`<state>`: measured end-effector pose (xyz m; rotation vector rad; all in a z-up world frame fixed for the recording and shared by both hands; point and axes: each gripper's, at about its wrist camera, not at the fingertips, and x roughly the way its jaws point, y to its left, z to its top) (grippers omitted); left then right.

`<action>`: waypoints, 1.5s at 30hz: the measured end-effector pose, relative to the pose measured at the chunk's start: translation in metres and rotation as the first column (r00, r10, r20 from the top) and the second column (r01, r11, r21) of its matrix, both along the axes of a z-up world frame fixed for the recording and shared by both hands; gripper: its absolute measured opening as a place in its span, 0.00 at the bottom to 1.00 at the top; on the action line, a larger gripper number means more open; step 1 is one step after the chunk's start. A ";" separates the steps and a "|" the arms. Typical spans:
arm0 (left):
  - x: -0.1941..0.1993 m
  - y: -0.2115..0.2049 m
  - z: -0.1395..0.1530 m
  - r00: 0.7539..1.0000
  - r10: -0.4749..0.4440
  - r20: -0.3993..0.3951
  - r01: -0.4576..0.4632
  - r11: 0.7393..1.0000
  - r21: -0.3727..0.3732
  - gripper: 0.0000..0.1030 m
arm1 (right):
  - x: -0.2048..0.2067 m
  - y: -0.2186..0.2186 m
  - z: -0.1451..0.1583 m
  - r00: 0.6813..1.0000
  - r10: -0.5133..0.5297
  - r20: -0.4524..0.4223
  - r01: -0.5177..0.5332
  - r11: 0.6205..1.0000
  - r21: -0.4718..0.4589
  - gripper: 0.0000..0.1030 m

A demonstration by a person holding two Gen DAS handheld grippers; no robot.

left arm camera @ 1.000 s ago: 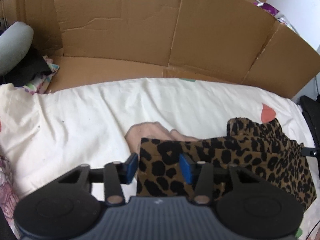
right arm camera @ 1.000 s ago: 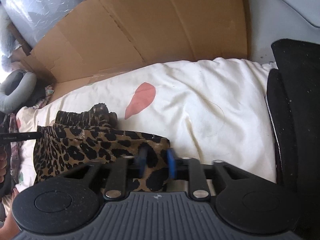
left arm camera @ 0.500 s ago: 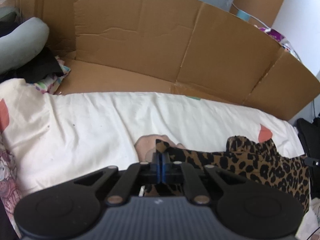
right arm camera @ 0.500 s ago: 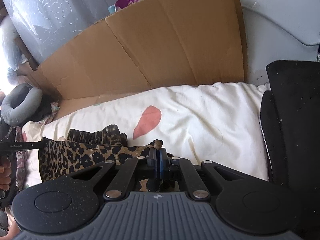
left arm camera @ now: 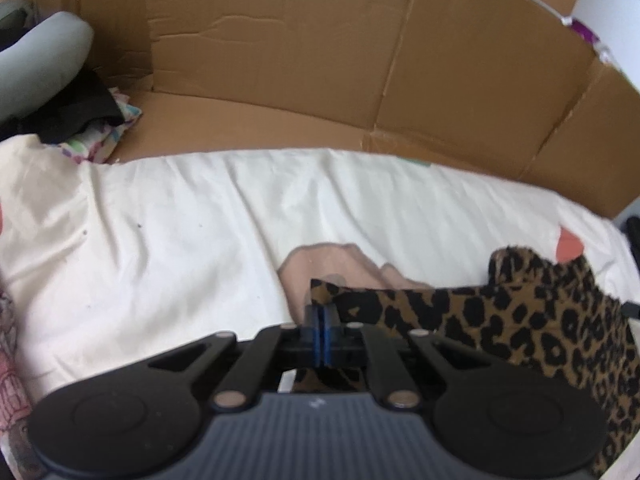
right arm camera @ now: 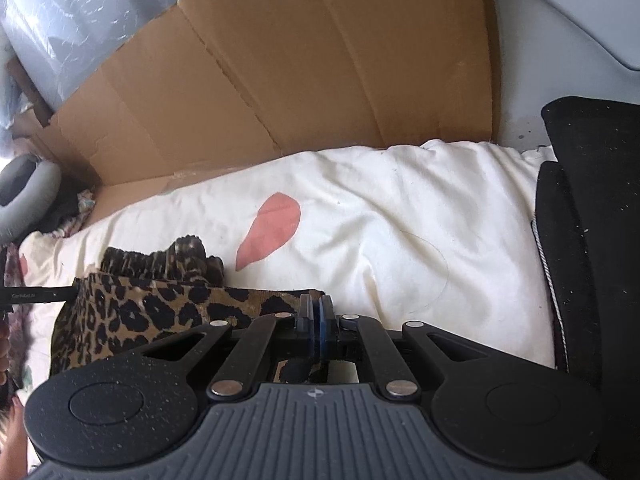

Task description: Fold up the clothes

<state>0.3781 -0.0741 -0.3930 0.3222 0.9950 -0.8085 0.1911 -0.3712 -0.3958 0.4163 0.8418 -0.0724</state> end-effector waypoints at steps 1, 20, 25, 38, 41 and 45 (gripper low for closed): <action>-0.002 -0.001 -0.001 1.000 -0.005 0.008 0.005 1.000 0.009 0.07 | 0.000 0.000 -0.001 1.000 -0.001 -0.002 0.001 1.000 0.001 0.00; -0.013 -0.013 -0.003 0.994 -0.077 0.074 0.073 0.996 0.052 0.23 | -0.005 -0.002 -0.008 0.998 -0.007 -0.062 0.011 0.997 0.070 0.35; -0.015 -0.016 -0.004 0.992 -0.090 0.088 0.086 0.995 0.054 0.30 | 0.007 0.007 -0.018 0.996 0.021 -0.091 -0.018 0.999 0.027 0.40; -0.011 -0.022 -0.010 0.994 -0.086 0.065 0.081 0.993 0.081 0.47 | 0.015 0.023 -0.021 0.992 0.091 -0.092 -0.097 0.993 -0.072 0.30; -0.013 -0.024 -0.010 0.995 -0.072 0.066 0.067 0.994 0.085 0.47 | 0.014 0.024 -0.017 0.991 0.102 -0.088 -0.109 0.991 -0.077 0.14; -0.017 -0.024 -0.010 0.996 -0.072 0.058 0.068 0.995 0.069 0.41 | 0.007 0.022 -0.009 0.995 0.078 -0.062 -0.083 0.993 -0.088 0.06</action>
